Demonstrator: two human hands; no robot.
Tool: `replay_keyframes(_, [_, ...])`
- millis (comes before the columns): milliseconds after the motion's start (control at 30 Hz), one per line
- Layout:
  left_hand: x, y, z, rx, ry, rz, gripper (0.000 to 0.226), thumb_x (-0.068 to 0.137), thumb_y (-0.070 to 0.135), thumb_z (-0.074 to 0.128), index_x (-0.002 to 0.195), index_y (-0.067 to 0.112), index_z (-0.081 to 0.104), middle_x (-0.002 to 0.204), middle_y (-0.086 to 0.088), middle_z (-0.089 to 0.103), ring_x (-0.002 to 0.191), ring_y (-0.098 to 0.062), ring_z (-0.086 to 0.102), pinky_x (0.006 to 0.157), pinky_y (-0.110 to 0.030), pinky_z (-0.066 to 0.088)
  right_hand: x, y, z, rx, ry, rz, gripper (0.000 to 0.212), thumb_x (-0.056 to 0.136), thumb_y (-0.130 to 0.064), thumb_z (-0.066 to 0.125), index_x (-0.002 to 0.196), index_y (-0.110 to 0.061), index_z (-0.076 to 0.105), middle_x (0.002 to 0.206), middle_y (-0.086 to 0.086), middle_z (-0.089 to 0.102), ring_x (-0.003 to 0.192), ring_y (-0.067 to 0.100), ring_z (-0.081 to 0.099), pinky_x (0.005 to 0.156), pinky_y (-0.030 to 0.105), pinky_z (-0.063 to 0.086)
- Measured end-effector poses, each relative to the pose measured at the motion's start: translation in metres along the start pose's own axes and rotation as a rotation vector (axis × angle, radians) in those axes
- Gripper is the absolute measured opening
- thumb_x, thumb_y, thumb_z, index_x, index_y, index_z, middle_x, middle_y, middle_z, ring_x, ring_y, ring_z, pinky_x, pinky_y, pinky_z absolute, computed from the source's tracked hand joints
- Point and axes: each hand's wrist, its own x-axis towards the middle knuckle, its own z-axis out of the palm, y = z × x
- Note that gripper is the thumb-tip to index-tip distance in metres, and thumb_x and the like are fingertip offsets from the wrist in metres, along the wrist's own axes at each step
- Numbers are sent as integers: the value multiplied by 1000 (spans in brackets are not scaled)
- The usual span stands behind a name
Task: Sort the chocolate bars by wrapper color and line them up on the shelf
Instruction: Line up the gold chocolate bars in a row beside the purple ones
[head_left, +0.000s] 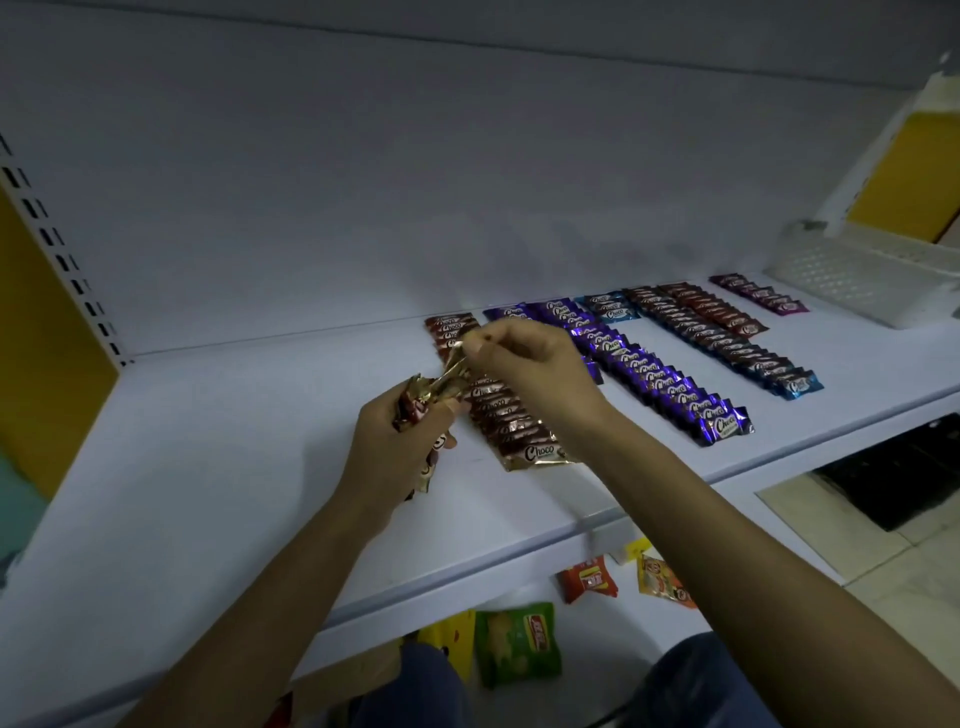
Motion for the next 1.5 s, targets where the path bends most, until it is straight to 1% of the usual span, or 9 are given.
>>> replay_keyframes(167, [0,0,0,-19,2,12,17,93,15,59,82,19,71,75,-17,67,52,-13,50,43,-21,39,1,-3,-19,50,16,109,8,89,-12,62,81,-12,65,75,4,64,59,6,59,54,13,44])
replay_keyframes(300, [1,0,1,-39,20,5,16,93,19,59,81,21,70,85,-21,68,60,-22,49,47,-23,40,-5,0,-22,96,-17,137,6,87,-3,63,86,-8,66,68,0,68,54,5,60,53,12,44])
replay_keyframes(600, [1,0,1,-29,36,-23,18,93,23,60,90,8,70,63,-7,56,40,-6,42,37,-18,35,-22,10,-37,30,13,170,5,87,-8,65,82,-10,66,71,6,62,54,8,56,49,16,43])
replay_keyframes(733, [1,0,1,-34,37,-2,13,93,21,59,91,13,70,80,-26,61,52,-14,46,42,-20,37,-25,13,-38,54,46,167,7,89,-7,62,87,-9,68,61,1,62,50,13,54,49,22,43])
replay_keyframes(867, [2,-2,1,-16,34,1,14,93,22,60,93,11,69,91,-29,63,58,-19,46,44,-23,39,-28,11,-43,94,34,176,5,87,-10,63,82,-9,64,76,7,69,67,19,66,59,26,48])
replay_keyframes(1000, [0,-1,2,10,11,40,13,94,20,59,87,18,70,89,-29,63,60,-23,47,48,-26,38,-37,16,-51,76,-24,188,11,84,-2,66,92,-9,62,74,11,67,64,14,67,57,21,50])
replay_keyframes(1167, [-2,0,2,11,7,48,14,94,17,59,86,22,69,87,-18,69,60,-22,47,53,-27,40,-55,25,-72,-132,-69,217,4,85,-3,64,85,-6,67,81,16,68,69,10,61,63,13,49])
replay_keyframes(1267, [-2,1,3,30,8,59,14,94,20,59,86,24,68,86,-15,70,61,-20,49,56,-29,41,-63,35,-78,-331,-149,225,5,84,-6,68,83,-10,71,80,4,71,67,-2,61,65,10,47])
replay_keyframes(1500, [-3,2,4,55,9,58,14,94,22,58,85,27,67,87,-14,70,62,-16,51,58,-28,43,-55,48,-74,-583,-70,90,5,79,-14,75,82,-17,73,86,2,69,79,13,58,77,35,50])
